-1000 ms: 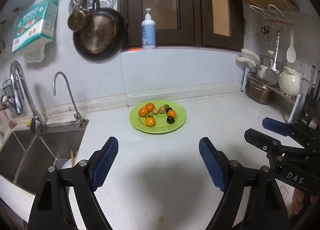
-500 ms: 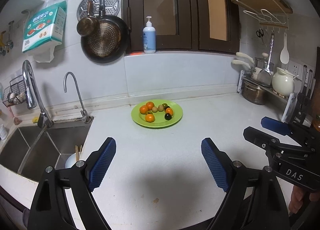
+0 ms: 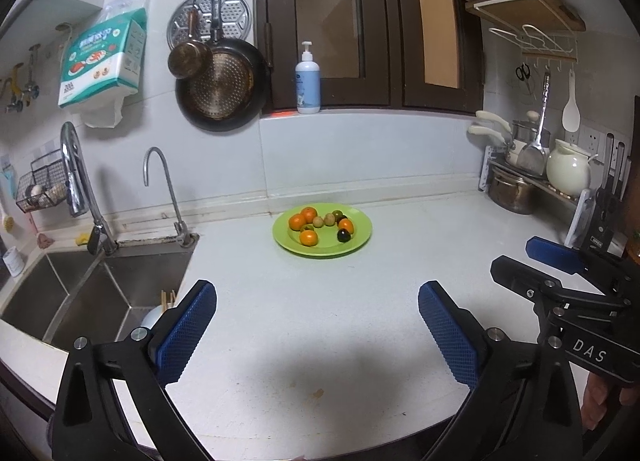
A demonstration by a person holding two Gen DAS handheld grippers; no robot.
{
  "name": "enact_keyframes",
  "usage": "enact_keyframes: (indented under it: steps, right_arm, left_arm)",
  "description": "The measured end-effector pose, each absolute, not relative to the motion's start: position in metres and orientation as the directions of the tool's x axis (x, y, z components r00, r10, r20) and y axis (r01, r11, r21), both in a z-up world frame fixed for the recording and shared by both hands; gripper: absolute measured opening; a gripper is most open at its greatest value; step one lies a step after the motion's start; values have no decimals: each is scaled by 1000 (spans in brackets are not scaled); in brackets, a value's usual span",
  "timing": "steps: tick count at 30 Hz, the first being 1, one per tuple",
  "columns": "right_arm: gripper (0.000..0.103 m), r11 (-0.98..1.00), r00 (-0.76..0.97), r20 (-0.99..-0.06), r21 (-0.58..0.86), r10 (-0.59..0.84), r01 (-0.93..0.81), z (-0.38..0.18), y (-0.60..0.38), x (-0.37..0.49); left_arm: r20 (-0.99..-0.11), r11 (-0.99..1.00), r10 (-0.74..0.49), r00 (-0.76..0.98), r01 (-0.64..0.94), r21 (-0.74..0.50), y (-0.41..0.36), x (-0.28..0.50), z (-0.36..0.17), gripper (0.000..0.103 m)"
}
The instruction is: Organize fruits
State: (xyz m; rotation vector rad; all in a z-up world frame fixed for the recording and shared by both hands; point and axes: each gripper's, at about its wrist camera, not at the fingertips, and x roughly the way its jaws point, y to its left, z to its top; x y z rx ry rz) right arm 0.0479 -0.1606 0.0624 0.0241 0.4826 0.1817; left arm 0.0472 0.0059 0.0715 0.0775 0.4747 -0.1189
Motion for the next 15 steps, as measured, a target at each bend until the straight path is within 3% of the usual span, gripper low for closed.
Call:
enact_keyframes:
  steps: [15]
  right_arm:
    - [58,983,867,-464,69,182,-169,58,-160,44]
  left_arm:
    - [-466,993,-60,883,99,59,9,45,70,103]
